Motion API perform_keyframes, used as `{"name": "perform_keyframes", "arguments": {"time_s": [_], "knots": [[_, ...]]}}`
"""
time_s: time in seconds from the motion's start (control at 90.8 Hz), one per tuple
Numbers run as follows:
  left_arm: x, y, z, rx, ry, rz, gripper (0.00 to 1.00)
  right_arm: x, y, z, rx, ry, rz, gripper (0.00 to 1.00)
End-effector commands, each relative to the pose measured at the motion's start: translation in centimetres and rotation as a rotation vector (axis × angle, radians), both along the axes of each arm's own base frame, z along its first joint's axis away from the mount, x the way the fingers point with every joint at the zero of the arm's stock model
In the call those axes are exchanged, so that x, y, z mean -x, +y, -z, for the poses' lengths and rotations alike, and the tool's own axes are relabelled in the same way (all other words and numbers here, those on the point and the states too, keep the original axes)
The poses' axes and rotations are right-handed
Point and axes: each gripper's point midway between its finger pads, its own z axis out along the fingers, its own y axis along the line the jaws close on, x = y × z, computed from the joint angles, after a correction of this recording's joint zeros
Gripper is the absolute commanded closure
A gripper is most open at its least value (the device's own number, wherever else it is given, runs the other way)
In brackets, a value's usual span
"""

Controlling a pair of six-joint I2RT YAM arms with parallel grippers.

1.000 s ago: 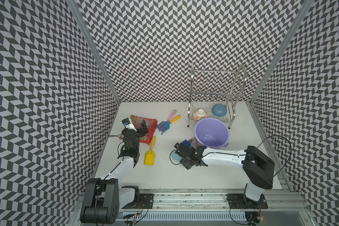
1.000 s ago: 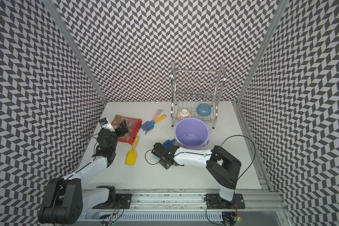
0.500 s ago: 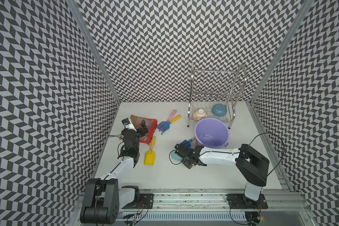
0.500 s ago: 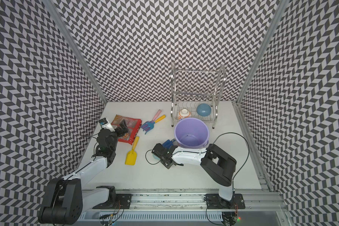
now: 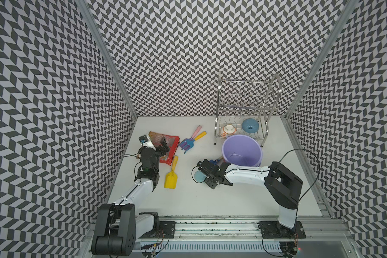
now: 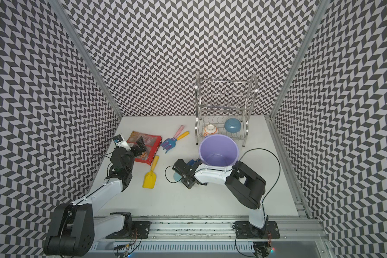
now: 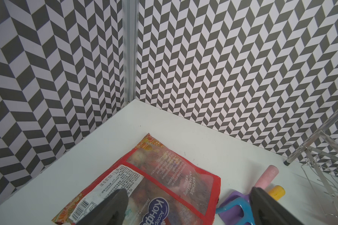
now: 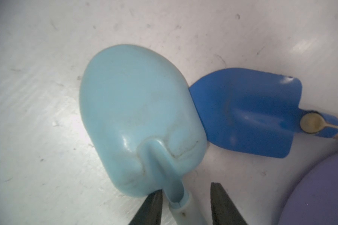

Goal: Organize the gardening tools
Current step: Pick up the gardening tool from the center of the board.

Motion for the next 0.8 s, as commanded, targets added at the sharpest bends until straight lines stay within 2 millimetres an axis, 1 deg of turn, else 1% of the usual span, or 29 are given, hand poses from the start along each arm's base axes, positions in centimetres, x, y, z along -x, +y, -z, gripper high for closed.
{"name": "perform_keyframes", "arguments": {"time_s": [0.0,0.132,0.231,0.308,0.375,0.452,0.584,0.683,0.738,0.793], "knots": [[0.1,0.3,-0.4,-0.006,-0.002,-0.014,0.0,0.6,1.3,0.8,-0.039,0.046,-0.036,0.66],[0.2,0.3,-1.1,0.003,-0.022,-0.017,0.0,0.9,1.9,0.6,-0.079,0.057,-0.047,0.76],[0.1,0.4,-1.0,0.009,-0.02,-0.026,0.0,0.8,2.4,0.2,-0.099,0.057,-0.051,0.9],[-0.1,0.5,-0.7,0.017,-0.009,-0.03,0.0,0.6,3.0,-0.6,-0.122,0.044,-0.06,0.98],[-0.3,0.5,-0.8,0.019,0.002,-0.031,0.0,0.3,3.4,-1.8,-0.145,0.01,-0.064,1.0],[-0.2,0.7,-1.0,0.032,0.002,-0.043,0.0,-0.1,4.1,-4.0,-0.19,-0.039,-0.062,1.0],[-0.1,0.0,-1.7,0.061,-0.018,-0.011,0.0,-0.8,4.9,-8.3,-0.308,-0.133,-0.049,1.0],[-0.3,-0.6,-2.7,0.08,-0.026,0.024,0.0,-1.4,4.8,-11.6,-0.409,-0.219,-0.026,1.0],[-0.6,-1.1,-3.2,0.091,-0.021,0.049,0.0,-1.6,4.6,-14.0,-0.478,-0.276,-0.012,1.0],[-0.9,-1.6,-3.8,0.107,-0.018,0.076,0.0,-1.8,4.3,-16.0,-0.539,-0.323,0.001,1.0]]}}
